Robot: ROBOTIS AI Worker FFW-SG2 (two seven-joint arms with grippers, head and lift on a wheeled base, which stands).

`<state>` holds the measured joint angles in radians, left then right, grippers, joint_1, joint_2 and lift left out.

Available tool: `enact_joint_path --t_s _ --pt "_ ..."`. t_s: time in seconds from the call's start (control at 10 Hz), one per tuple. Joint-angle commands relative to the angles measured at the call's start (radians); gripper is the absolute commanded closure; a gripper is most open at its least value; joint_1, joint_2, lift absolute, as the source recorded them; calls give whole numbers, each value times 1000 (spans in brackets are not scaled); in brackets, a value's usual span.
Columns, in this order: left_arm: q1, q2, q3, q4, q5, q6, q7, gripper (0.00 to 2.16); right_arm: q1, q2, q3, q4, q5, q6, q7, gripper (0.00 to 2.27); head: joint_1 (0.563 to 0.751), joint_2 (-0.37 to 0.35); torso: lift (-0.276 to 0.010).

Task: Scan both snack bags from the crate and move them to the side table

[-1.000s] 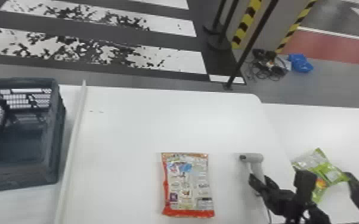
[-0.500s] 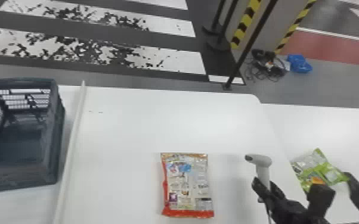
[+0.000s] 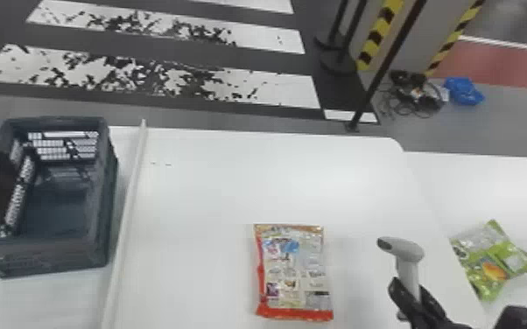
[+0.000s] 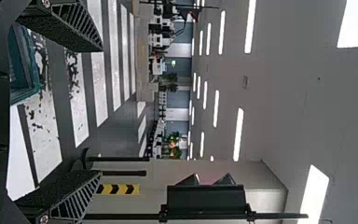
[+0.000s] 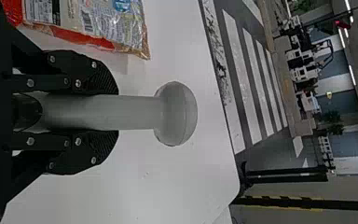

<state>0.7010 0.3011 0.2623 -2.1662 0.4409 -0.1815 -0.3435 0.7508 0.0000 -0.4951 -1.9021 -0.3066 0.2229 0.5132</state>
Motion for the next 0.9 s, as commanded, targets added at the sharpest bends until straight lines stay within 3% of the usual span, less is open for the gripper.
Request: enact_joint_path --t_s 0.0,0.5,0.6,0.8 --pt "2 -5 0 0 -1 0 0 60 38 1 40 -22 -2 -15 2 2246 695 -176 -29" --pt "17 -19 0 3 -2 -28 -2 60 166 1 153 -123 -11 -36 1 2246 695 -37 -29" --pt "17 -30 0 3 -2 -40 -2 60 180 1 165 -130 -11 -36 1 2246 695 -19 -29" --pt "17 -31 -11 5 -2 -46 -2 60 188 1 198 -132 14 -33 -1 2246 695 6 -29"
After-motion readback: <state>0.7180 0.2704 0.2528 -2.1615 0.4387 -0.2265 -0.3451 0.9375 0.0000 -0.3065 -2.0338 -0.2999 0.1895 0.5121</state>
